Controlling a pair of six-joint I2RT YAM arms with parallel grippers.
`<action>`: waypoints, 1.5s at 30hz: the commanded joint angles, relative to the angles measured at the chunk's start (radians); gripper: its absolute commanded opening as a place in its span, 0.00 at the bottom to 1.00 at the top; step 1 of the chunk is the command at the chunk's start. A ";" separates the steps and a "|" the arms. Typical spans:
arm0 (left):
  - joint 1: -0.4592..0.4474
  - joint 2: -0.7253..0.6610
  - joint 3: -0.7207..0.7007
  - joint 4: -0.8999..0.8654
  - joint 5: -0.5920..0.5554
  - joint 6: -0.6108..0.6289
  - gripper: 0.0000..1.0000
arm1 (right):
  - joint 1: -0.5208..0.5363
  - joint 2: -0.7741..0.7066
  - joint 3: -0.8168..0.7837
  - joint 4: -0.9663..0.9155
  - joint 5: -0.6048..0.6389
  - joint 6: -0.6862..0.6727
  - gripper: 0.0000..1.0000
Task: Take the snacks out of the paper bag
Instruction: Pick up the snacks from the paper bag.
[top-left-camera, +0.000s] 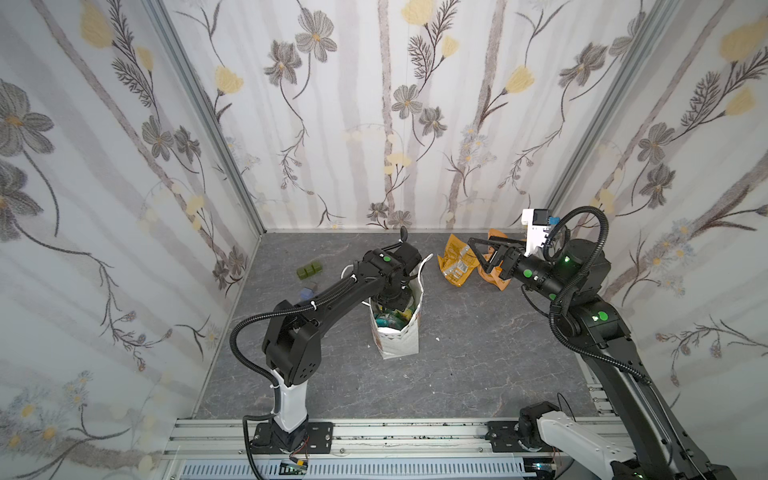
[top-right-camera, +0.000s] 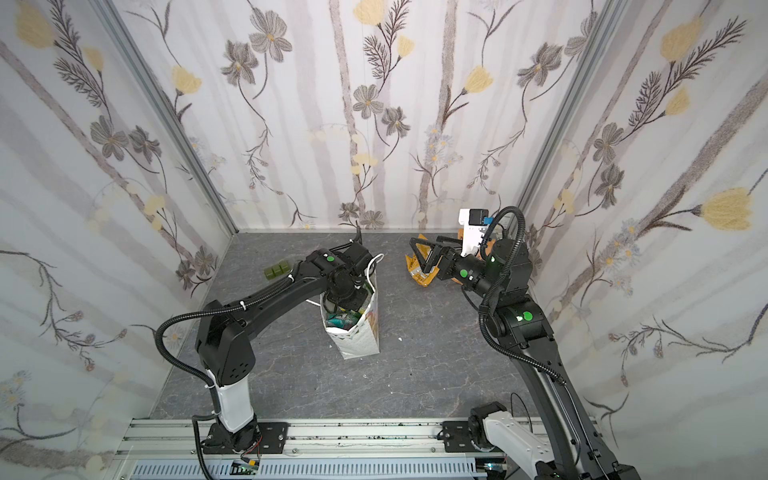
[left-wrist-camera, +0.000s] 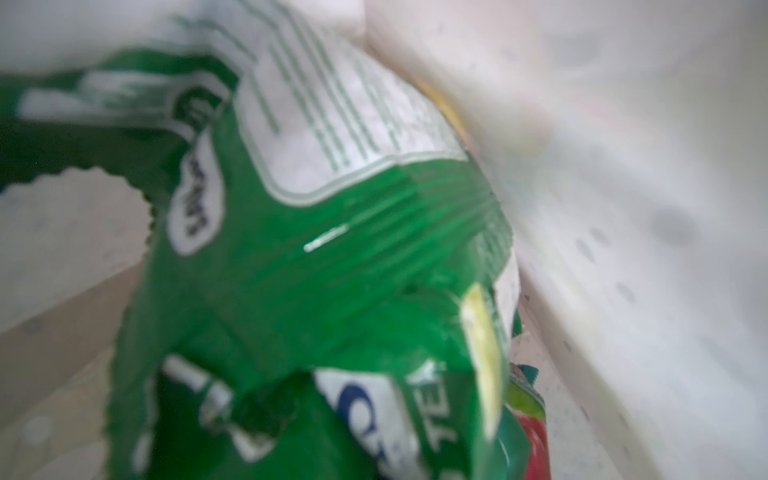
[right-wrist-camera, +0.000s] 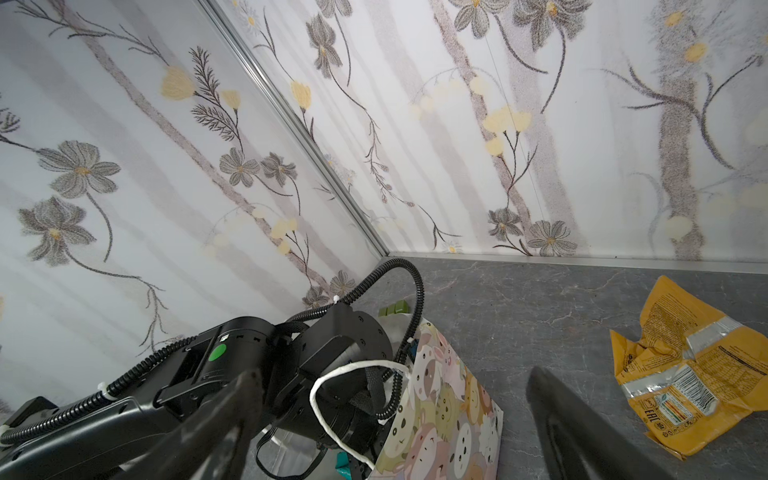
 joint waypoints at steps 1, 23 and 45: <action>-0.002 -0.027 0.021 0.031 -0.020 0.002 0.06 | 0.001 0.003 0.003 0.016 0.012 0.001 0.99; -0.001 -0.019 0.028 0.046 0.007 0.012 0.05 | 0.223 0.233 -0.115 0.111 -0.017 0.066 0.98; -0.006 -0.088 -0.008 0.107 0.018 0.069 0.03 | 0.198 0.388 -0.110 -0.006 0.119 0.117 0.99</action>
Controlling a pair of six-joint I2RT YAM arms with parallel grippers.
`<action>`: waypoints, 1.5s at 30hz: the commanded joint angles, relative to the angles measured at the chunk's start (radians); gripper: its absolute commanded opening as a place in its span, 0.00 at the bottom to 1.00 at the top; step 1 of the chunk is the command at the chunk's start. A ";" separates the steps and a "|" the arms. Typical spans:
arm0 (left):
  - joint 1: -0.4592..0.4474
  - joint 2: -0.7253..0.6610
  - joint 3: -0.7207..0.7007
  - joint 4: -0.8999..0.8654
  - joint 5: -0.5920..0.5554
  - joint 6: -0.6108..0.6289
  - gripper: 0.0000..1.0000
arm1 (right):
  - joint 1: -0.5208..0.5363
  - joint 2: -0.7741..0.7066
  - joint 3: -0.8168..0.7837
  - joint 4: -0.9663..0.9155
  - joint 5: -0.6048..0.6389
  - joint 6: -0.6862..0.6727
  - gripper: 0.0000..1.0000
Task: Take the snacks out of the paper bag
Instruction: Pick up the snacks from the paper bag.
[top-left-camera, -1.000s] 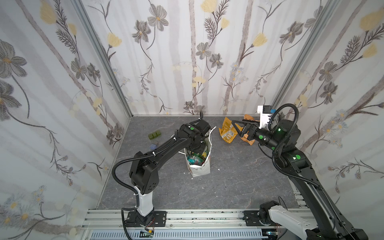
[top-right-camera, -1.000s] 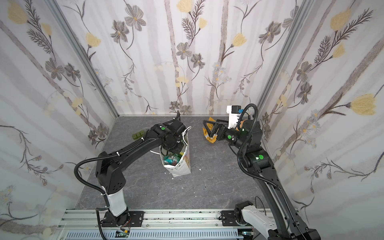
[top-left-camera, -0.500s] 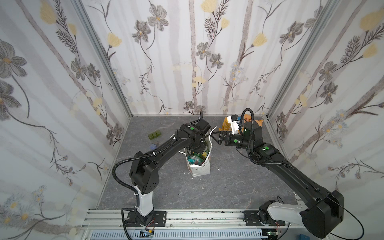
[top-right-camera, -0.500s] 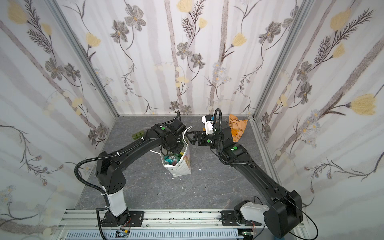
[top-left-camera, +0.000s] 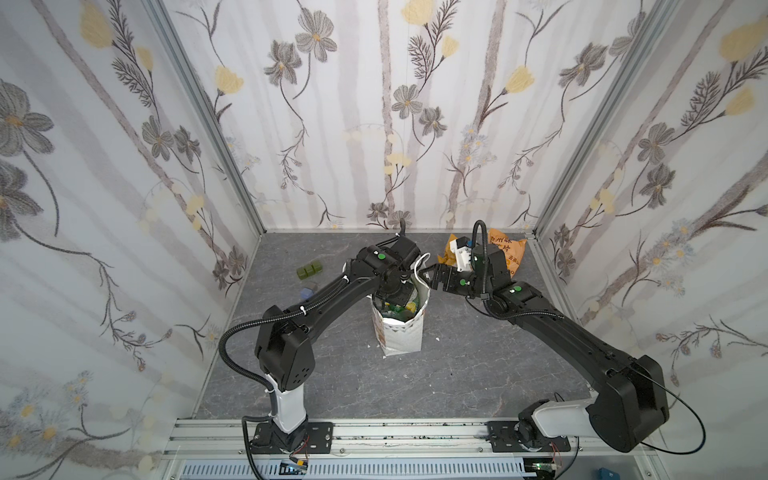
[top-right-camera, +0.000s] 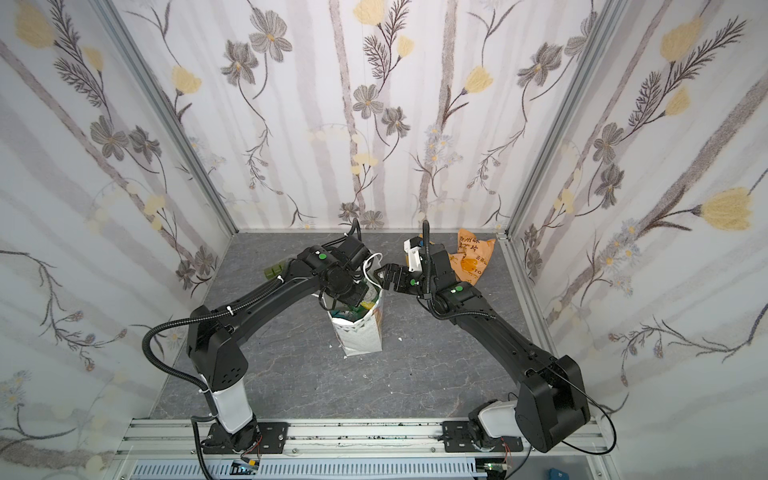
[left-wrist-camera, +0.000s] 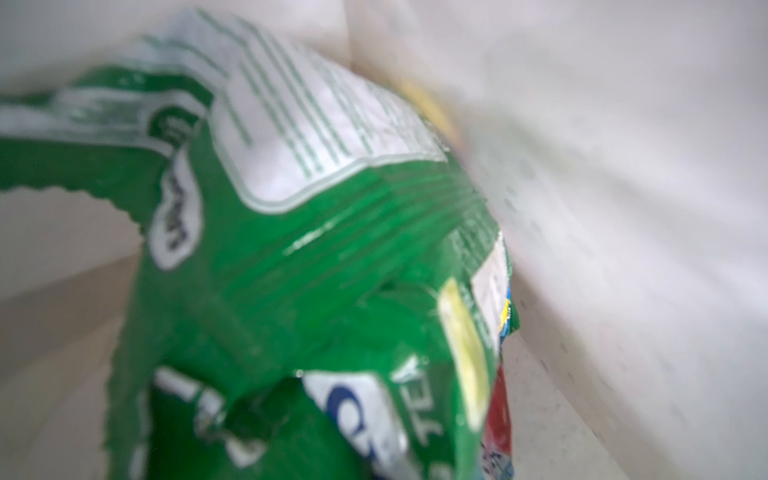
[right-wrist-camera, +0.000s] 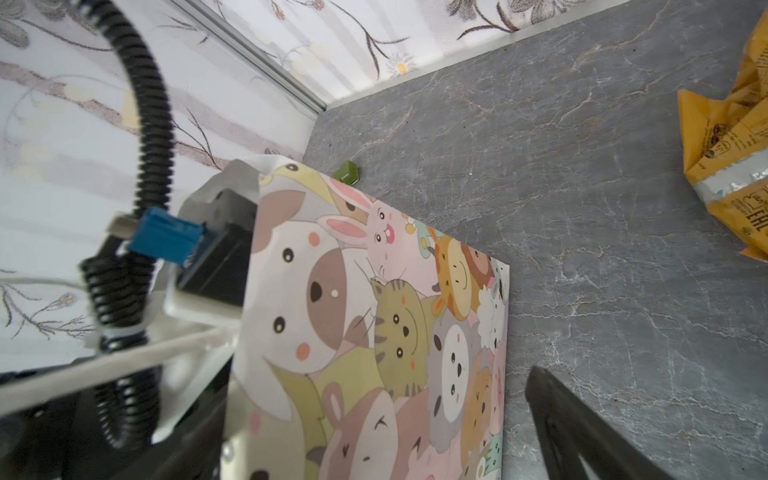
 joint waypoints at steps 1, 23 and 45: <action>-0.006 -0.038 -0.019 0.082 -0.016 0.037 0.03 | -0.003 0.007 0.002 -0.011 0.016 0.011 0.99; 0.000 -0.192 -0.116 0.283 -0.042 0.059 0.00 | -0.009 0.001 0.014 -0.019 -0.011 0.010 0.99; 0.052 -0.346 -0.224 0.460 0.066 -0.022 0.00 | -0.010 -0.011 0.008 -0.025 -0.007 0.007 0.99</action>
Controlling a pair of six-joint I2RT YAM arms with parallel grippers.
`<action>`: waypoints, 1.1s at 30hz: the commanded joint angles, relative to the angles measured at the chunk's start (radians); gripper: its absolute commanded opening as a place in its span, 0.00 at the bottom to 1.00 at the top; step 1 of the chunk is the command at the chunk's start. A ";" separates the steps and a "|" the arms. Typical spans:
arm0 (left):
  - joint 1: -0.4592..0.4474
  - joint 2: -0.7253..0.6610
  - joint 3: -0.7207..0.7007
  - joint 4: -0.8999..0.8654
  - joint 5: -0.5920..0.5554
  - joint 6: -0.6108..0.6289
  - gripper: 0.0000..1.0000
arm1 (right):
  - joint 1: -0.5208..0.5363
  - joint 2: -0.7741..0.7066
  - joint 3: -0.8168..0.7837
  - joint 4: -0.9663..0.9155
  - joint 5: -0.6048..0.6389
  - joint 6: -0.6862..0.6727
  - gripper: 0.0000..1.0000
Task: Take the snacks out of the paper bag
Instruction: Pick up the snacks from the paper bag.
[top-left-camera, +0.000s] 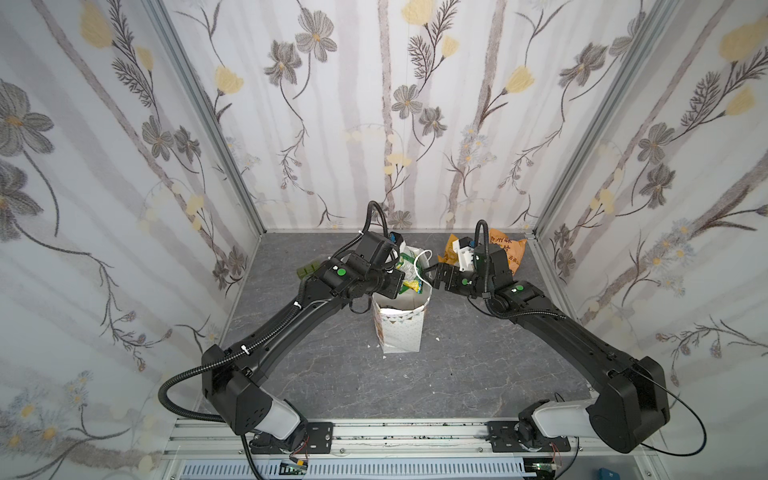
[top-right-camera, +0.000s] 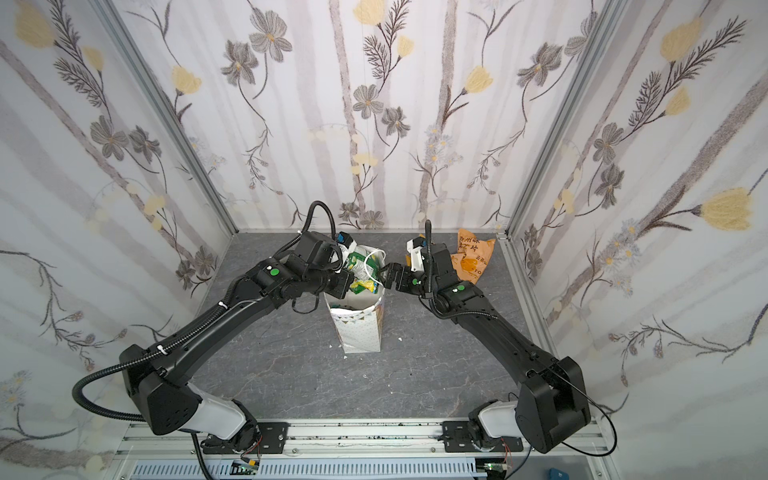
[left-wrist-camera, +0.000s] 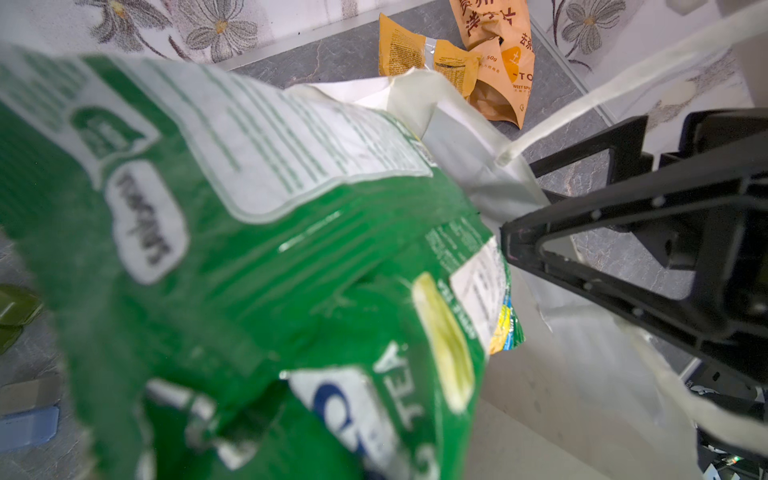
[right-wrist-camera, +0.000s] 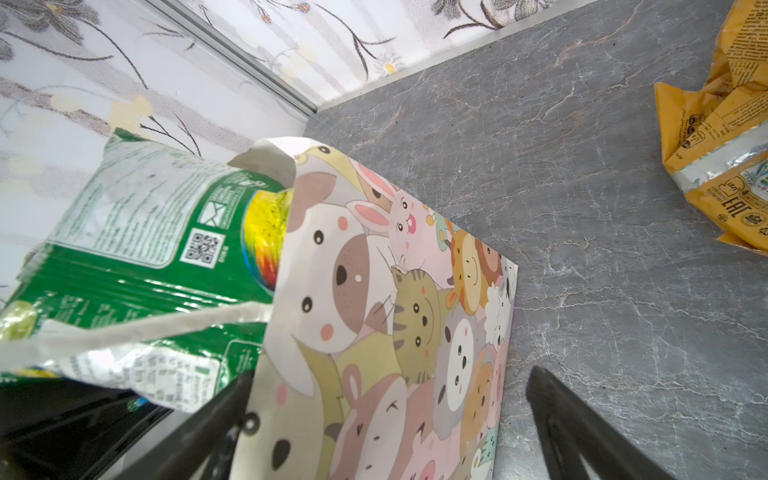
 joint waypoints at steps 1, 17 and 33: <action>0.005 -0.019 -0.005 0.136 0.013 -0.014 0.00 | 0.000 -0.002 0.001 -0.008 -0.006 -0.001 0.99; 0.005 -0.088 -0.042 0.187 0.013 -0.031 0.00 | 0.000 -0.021 0.002 -0.010 0.003 0.003 0.99; 0.006 -0.119 -0.046 0.193 -0.005 -0.019 0.00 | -0.008 -0.080 0.011 0.010 0.040 0.030 0.99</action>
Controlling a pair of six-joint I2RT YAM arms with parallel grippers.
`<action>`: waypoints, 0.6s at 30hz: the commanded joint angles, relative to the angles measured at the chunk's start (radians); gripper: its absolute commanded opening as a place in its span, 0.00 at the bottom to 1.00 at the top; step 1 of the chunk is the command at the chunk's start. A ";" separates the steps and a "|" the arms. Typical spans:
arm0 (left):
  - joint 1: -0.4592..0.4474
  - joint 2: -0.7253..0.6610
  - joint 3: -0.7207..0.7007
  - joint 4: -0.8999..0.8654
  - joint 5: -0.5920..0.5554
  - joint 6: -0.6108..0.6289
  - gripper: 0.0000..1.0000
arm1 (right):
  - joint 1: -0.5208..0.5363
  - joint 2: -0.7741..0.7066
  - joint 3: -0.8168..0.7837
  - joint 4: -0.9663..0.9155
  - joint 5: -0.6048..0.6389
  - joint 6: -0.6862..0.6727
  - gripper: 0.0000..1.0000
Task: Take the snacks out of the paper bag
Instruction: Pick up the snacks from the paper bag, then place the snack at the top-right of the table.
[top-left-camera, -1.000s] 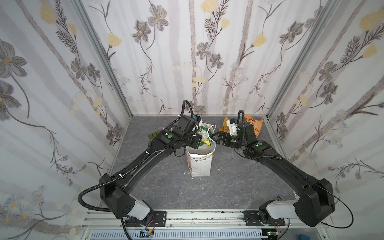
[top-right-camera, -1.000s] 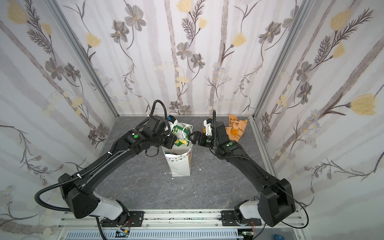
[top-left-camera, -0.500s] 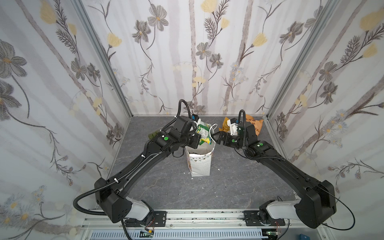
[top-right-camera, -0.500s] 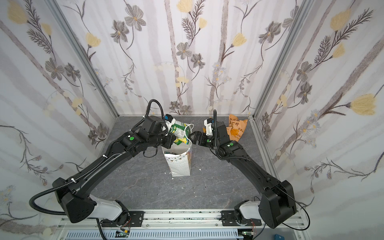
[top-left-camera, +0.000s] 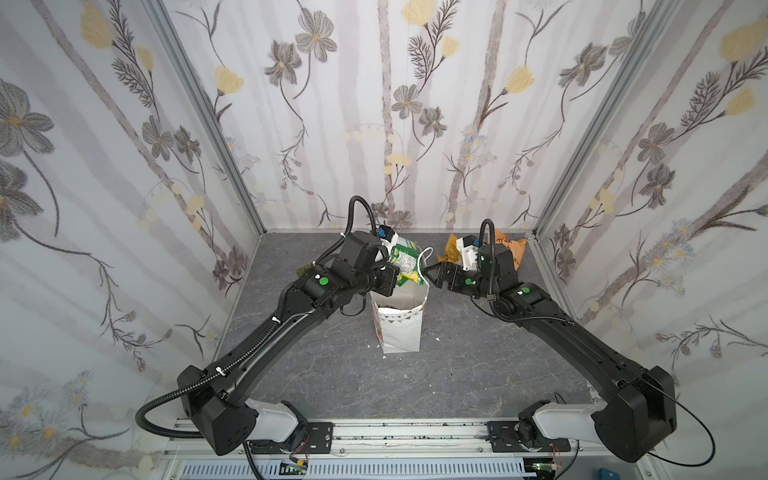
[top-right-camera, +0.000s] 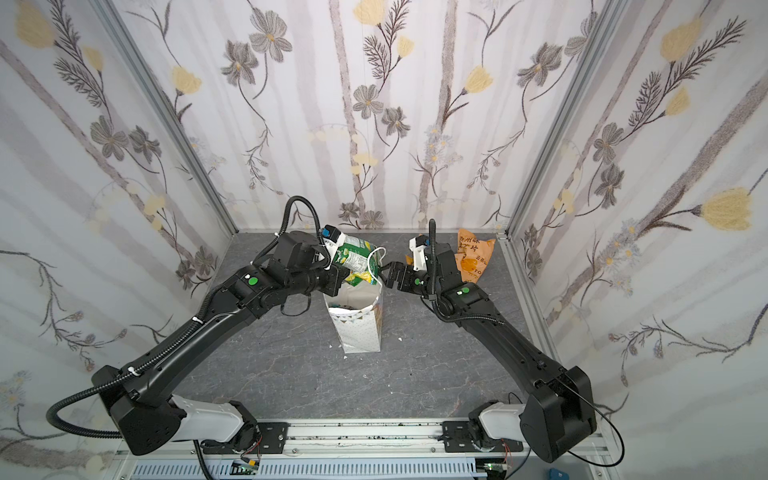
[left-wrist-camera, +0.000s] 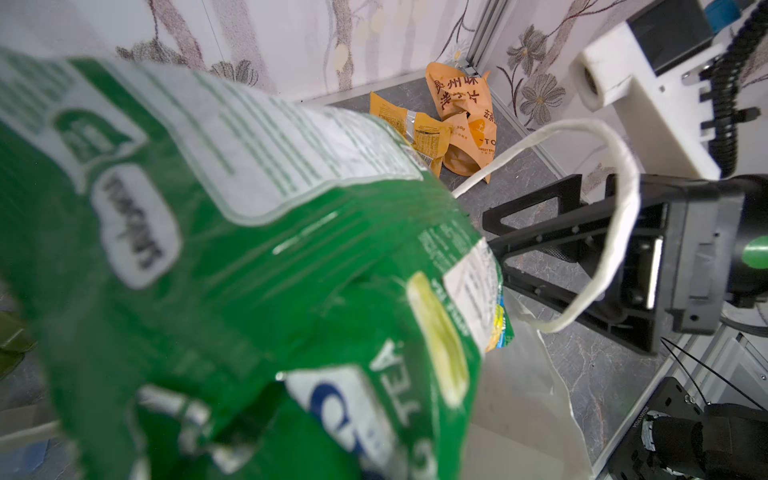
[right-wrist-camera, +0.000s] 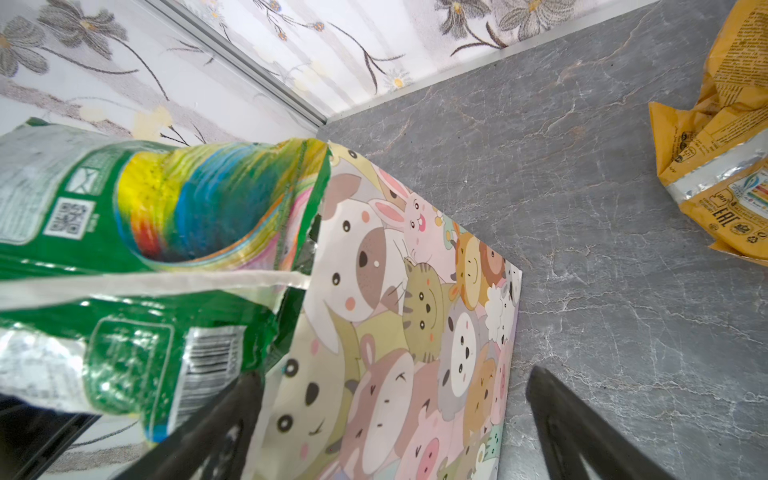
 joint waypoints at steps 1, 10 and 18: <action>0.001 0.000 0.004 0.098 -0.018 0.013 0.00 | -0.005 -0.024 0.013 0.025 0.028 0.020 0.99; 0.001 -0.030 -0.031 0.131 -0.035 0.010 0.00 | -0.018 -0.136 0.072 0.051 0.150 -0.044 0.99; 0.001 -0.062 -0.064 0.200 0.011 0.025 0.00 | 0.048 -0.190 0.149 0.150 0.142 -0.366 0.99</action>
